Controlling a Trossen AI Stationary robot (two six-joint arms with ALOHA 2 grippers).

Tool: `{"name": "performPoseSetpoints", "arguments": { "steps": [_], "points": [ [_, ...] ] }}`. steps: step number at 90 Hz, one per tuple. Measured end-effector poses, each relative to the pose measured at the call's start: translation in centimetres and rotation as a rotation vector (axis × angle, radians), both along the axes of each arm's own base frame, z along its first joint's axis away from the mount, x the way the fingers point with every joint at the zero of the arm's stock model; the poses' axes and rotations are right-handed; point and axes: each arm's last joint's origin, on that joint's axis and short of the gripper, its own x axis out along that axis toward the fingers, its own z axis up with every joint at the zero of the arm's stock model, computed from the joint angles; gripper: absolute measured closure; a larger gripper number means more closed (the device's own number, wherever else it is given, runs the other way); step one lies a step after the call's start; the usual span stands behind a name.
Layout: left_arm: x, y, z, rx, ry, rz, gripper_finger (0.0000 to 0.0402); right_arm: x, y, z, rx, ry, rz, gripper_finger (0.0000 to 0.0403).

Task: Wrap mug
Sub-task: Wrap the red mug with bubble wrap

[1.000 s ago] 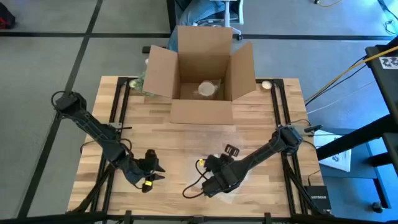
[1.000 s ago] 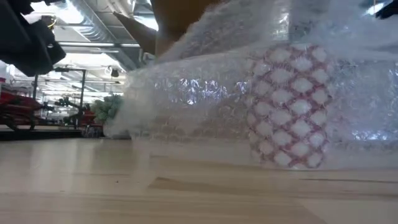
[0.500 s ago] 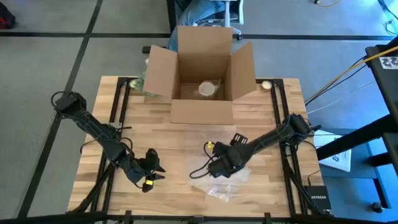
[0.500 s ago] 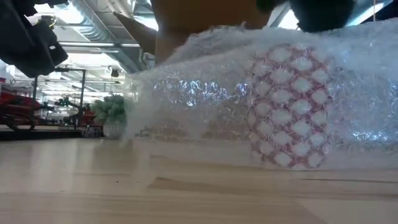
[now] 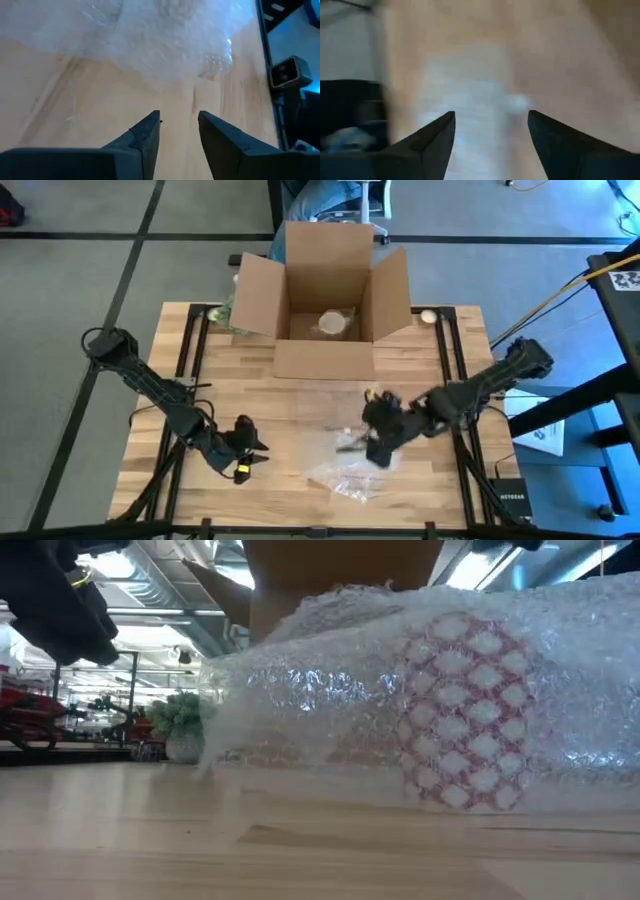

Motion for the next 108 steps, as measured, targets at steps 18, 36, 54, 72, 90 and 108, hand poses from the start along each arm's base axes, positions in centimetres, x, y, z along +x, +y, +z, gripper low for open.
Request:
{"name": "performPoseSetpoints", "arguments": {
  "steps": [18, 36, 54, 72, 90, 108],
  "points": [
    [0.2, 0.2, 0.0, -0.002, 0.002, 0.008, 0.0282, 1.0, 2.7, -3.6, 0.044, -0.018, 0.056, 0.0166],
    [0.2, 0.2, 0.0, -0.012, 0.008, 0.001, 0.0282, 2.8, 4.3, -5.7, 0.124, -0.014, 0.092, 0.0166],
    [0.2, 0.2, 0.0, -0.008, 0.008, -0.001, 0.0282, 2.4, 2.3, -6.9, 0.001, 0.128, 0.021, 0.0166],
    [0.2, 0.2, 0.0, -0.016, 0.008, 0.003, 0.0282, 2.2, 0.5, -4.1, -0.074, 0.135, 0.006, 0.0166],
    [0.2, 0.2, 0.0, -0.016, 0.008, 0.004, 0.0282, 0.5, -1.4, -3.1, -0.358, 0.288, -0.118, 0.0166],
    [0.2, 0.2, 0.0, -0.031, 0.006, 0.012, 0.0282, 1.6, -0.2, -1.6, -0.227, 0.190, -0.043, 0.0166]
  ]
}}
